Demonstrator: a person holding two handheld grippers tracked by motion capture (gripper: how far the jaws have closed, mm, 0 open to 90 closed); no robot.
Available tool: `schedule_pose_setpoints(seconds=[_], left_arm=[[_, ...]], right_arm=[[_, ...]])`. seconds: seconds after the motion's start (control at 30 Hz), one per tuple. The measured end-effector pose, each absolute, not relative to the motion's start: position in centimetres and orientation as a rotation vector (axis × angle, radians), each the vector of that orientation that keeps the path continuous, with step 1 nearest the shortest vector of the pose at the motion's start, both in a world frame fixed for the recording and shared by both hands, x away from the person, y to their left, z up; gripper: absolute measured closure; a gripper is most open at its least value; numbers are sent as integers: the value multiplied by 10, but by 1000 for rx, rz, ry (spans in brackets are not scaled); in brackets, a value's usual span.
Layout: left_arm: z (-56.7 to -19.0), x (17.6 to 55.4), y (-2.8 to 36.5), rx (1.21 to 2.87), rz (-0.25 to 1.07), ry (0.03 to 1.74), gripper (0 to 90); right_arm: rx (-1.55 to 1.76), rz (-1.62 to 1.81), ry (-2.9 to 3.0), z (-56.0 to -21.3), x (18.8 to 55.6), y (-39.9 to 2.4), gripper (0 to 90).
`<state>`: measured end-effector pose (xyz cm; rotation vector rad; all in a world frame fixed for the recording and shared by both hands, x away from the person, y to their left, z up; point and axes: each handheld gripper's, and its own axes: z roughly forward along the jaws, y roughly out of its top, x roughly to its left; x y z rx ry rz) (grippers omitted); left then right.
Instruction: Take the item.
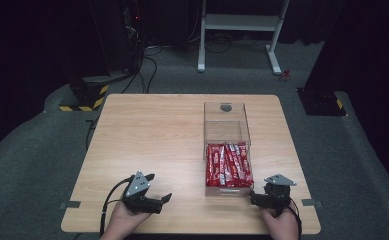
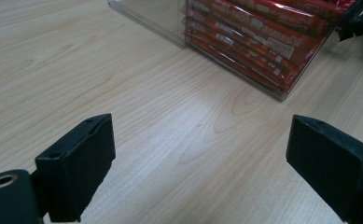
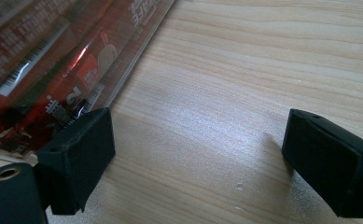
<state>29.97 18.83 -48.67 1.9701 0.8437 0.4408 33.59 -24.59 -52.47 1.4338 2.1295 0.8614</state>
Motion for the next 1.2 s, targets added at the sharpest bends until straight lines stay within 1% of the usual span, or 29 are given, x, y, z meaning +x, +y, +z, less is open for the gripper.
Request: schedule_pose_setpoints(seconds=[0.4,0.83,1.2], left_arm=[[-481,302,173,1950,425,803,89],[-464,310,158,1944,388,771,101],[-454,315,147,1946,394,741,110]], right_arm=[[1434,862,2130,-525,336,-246,91],[1434,862,2131,-525,336,-246,92],[1433,862,2130,-525,336,-246,92]])
